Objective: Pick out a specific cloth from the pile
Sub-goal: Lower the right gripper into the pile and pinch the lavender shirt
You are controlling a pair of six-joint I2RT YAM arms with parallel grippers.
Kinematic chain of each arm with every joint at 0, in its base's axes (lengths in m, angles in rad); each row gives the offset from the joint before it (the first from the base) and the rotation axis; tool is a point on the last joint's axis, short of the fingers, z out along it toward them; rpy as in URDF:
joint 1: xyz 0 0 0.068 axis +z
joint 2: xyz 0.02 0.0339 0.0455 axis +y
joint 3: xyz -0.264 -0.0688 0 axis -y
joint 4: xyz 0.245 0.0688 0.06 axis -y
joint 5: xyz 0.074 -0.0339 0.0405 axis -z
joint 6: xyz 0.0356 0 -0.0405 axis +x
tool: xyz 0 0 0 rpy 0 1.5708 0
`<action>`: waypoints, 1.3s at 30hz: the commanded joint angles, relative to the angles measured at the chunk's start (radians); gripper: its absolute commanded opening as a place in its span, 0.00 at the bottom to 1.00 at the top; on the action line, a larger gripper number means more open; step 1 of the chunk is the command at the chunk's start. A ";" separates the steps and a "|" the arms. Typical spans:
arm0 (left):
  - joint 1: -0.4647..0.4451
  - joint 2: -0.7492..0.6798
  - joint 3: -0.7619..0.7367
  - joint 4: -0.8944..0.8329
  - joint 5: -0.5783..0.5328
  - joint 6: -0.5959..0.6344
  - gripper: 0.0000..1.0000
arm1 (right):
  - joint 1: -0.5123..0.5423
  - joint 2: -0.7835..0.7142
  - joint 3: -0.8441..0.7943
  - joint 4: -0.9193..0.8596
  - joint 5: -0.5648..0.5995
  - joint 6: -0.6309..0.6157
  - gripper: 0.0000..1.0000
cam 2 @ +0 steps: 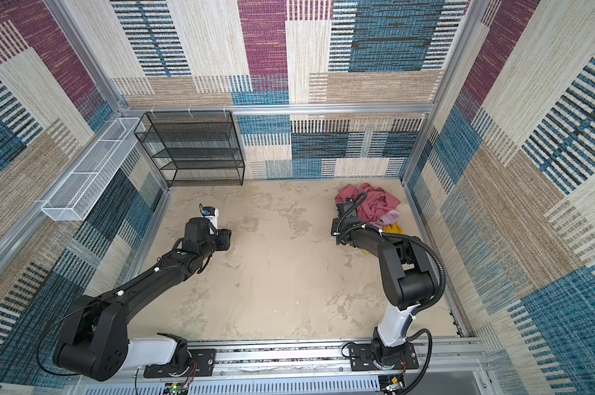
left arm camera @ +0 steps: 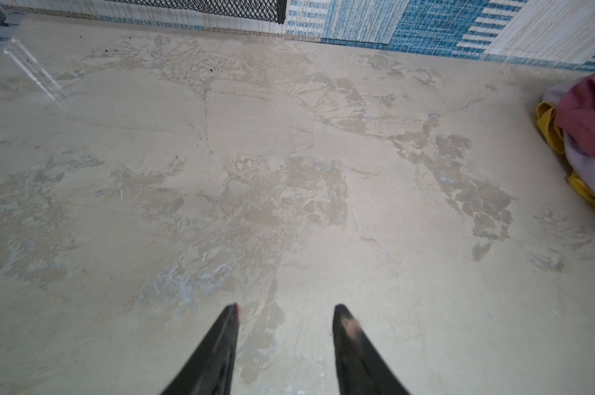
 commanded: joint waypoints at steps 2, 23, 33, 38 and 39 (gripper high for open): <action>0.001 0.003 0.001 0.029 -0.008 -0.022 0.48 | 0.000 0.014 0.015 0.011 0.015 0.008 0.42; 0.001 -0.002 -0.003 0.024 -0.020 -0.009 0.48 | -0.002 0.081 0.067 0.028 0.083 0.009 0.19; 0.001 -0.008 -0.005 0.016 -0.026 0.000 0.48 | -0.001 0.081 0.075 0.022 0.108 0.008 0.00; 0.001 -0.014 -0.007 0.012 -0.029 0.001 0.48 | -0.002 0.015 0.046 0.044 0.084 0.017 0.00; 0.001 -0.016 -0.008 0.012 -0.029 0.002 0.49 | -0.002 -0.003 0.041 0.047 0.080 0.018 0.00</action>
